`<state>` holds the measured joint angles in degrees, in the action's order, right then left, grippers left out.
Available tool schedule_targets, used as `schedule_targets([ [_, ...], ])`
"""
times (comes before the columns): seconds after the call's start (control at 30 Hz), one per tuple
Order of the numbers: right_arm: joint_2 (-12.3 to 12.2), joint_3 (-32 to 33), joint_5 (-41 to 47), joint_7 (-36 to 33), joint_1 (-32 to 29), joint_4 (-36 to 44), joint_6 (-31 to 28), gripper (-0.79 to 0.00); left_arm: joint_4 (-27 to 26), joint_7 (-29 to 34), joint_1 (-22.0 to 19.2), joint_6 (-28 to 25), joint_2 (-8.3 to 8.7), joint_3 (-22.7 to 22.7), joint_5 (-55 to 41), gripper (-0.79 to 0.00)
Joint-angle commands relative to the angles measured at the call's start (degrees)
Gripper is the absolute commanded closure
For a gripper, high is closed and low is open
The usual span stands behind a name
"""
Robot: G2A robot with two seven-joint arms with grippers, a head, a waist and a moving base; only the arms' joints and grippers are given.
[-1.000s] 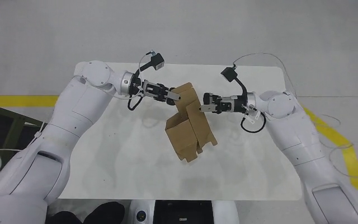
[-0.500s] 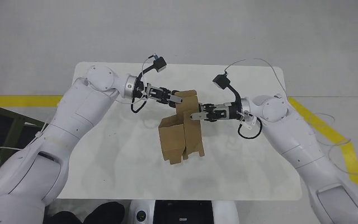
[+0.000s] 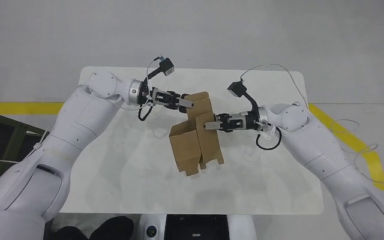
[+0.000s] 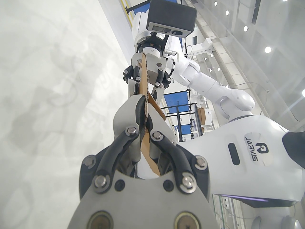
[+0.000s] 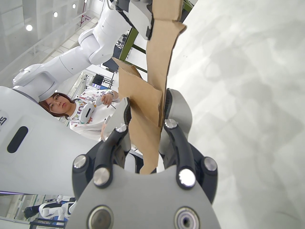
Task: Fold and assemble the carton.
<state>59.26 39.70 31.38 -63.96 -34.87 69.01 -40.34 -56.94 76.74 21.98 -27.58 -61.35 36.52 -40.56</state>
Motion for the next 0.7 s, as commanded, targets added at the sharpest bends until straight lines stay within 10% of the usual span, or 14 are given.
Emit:
schedule_targets([
  [0.0, -0.2, -0.6, 0.7, 0.2, 0.3, -0.1, -0.2, -0.142, 0.0, -0.3, 0.0, -0.3, 0.09, -0.1, 0.3, 0.000],
  [0.1, -0.5, -1.6, 1.2, 0.5, 0.8, -0.2, -0.5, -0.062, -0.1, -0.6, -0.1, -0.6, 0.18, -0.4, 0.6, -0.012],
  [0.23, -0.9, -2.8, 1.8, 1.0, 1.4, -0.3, -1.0, 0.000, -0.2, -1.0, -0.1, -1.0, 0.28, -0.7, 0.4, -0.785],
  [0.67, -1.5, -4.9, 7.5, 2.6, 2.9, -2.9, -2.6, 0.000, -0.5, -4.4, -0.1, -4.4, 1.22, 2.0, -1.6, -0.785],
])
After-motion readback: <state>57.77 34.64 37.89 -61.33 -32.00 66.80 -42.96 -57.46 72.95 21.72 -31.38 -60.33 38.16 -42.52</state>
